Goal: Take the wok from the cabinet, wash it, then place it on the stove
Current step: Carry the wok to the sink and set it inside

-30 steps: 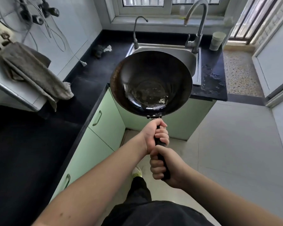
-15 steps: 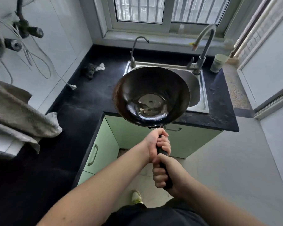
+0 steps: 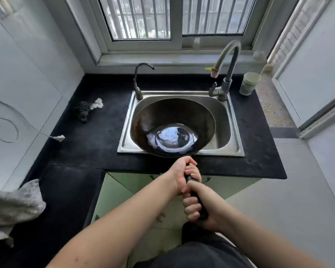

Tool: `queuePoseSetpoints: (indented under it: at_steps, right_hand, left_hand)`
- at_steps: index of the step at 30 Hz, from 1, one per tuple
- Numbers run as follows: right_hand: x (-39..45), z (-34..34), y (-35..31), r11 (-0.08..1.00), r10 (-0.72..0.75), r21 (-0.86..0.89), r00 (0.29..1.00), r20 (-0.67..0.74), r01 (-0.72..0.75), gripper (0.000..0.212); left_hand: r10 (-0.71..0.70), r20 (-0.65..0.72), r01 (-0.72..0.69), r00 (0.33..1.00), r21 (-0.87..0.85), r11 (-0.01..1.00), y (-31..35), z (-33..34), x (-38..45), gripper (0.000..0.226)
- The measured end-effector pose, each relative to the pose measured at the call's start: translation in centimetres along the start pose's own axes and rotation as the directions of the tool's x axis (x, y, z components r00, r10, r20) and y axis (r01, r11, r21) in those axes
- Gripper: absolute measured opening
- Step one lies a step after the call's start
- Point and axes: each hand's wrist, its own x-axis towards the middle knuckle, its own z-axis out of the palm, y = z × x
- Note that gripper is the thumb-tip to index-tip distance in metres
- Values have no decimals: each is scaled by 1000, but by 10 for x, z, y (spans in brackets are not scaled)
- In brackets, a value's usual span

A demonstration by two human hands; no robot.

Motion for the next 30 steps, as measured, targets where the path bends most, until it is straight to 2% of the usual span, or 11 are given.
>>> queuePoseSetpoints:
  at_steps: [7,13,17,19,22,24,27,30]
  right_hand:
    - [31,-20,-82,995,82,50,997,-7,-81,27]
    - [53,-40,-119,987,144,70,989,-24,-142,25]
    - [63,-43,-135,978,179,117,983,-47,-173,25]
    - [69,-44,-141,972,191,148,980,-48,-182,26]
    - [77,-42,-148,965,199,185,979,-46,-187,23]
    - [81,-39,-149,960,197,215,979,-50,-182,23]
    - [88,-34,-149,949,186,269,980,-65,-162,21]
    - [95,-31,-147,946,182,283,982,-60,-158,28]
  left_hand:
    - [2,-82,-1,997,17,1000,49,45,51,39]
    - [-41,-120,34,992,-65,997,66,56,92,40]
    - [-60,-143,49,988,-81,996,78,49,115,51]
    - [-71,-163,61,984,-68,996,84,47,124,48]
    - [-67,-220,76,973,31,997,92,43,131,38]
    - [-89,-257,129,962,141,981,96,36,133,40]
    - [-137,-288,213,948,254,944,103,28,131,40]
    - [-153,-281,259,947,392,883,112,20,130,40]
